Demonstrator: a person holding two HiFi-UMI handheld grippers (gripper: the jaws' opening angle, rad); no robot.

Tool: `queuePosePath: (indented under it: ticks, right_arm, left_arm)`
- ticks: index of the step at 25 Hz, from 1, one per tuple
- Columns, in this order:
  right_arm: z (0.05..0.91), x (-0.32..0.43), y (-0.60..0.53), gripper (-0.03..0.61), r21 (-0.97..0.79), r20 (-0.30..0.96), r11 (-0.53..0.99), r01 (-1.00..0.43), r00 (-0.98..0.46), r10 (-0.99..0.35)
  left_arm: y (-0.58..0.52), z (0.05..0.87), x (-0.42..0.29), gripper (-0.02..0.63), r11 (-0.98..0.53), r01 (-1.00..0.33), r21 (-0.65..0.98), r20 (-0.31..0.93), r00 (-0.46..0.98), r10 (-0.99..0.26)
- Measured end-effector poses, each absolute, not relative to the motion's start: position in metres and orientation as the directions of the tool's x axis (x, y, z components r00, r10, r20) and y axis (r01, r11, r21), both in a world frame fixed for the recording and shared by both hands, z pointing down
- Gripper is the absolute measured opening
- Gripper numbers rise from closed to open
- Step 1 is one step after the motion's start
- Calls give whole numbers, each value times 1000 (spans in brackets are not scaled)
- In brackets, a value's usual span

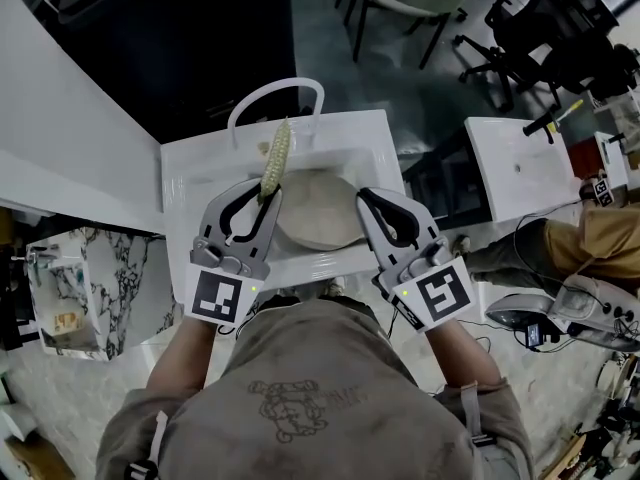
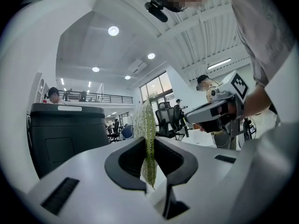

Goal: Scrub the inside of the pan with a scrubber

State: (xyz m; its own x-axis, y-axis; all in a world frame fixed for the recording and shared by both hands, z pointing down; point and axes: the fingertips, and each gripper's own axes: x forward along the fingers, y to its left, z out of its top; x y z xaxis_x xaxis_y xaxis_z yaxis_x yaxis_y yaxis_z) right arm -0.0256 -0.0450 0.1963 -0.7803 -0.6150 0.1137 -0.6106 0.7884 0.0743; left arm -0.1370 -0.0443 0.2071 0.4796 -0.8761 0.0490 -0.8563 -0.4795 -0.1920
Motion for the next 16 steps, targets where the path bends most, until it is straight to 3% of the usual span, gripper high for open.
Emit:
queuePosePath:
  ticks: [16]
  right_arm:
    - [194, -26, -54, 35, 89, 115, 778, -621, -770, -628]
  left_arm:
    - [-52, 211, -144, 60, -477, -856, -198, 74, 472, -878]
